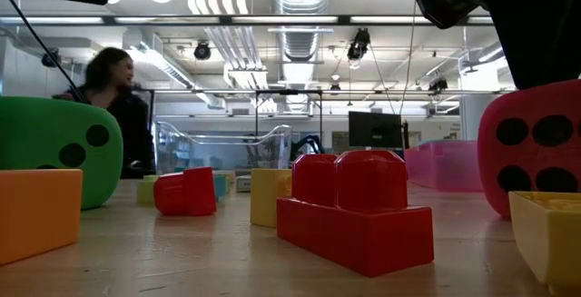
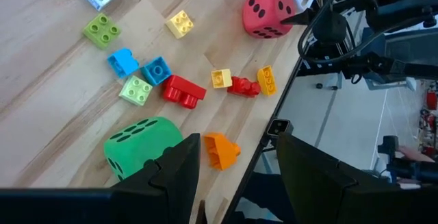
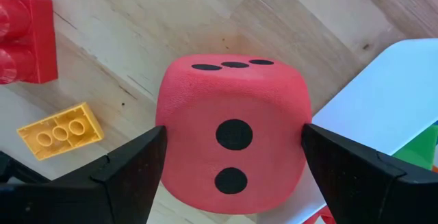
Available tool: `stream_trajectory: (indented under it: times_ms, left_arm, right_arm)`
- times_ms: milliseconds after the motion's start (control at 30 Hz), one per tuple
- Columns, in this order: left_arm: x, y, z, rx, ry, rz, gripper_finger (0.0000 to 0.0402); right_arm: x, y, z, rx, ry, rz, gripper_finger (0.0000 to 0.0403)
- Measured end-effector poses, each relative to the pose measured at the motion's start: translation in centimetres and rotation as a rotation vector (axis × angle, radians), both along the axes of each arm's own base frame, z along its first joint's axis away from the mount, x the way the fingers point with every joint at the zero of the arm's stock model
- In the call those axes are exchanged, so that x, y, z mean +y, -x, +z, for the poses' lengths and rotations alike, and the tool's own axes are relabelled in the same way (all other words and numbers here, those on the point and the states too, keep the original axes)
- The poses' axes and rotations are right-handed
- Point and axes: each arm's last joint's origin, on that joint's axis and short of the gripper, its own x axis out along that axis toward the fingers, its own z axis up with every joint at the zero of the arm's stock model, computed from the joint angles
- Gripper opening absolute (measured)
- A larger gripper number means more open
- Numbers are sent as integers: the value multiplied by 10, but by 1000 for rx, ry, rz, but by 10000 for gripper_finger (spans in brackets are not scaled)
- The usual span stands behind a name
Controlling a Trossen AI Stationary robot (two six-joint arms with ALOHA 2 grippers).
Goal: Pick & Place Toys
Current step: Put the red dice into the red bin
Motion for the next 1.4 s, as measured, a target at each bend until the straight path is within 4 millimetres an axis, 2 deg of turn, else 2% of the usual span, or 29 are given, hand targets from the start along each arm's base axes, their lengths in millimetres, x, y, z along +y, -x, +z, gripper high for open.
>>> stream_trajectory:
  times_ms: [200,367,667,1167,1400]
  left_arm:
    - [0,0,0,0,0,0,197]
    - [0,0,0,0,2,-2,197]
    - [0,0,0,1,8,-8,197]
    - [-1,0,0,2,13,-13,197]
    - [-1,0,0,1,10,-17,197]
  right_arm:
    - [1,-4,-1,-11,-43,-14,332]
    - [5,-20,2,-170,-113,-50,331]
    - [-14,-31,1,-220,-33,-127,331]
    - [-9,-25,4,-160,-118,-76,331]
    - [-15,-14,22,-172,-112,-2,331]
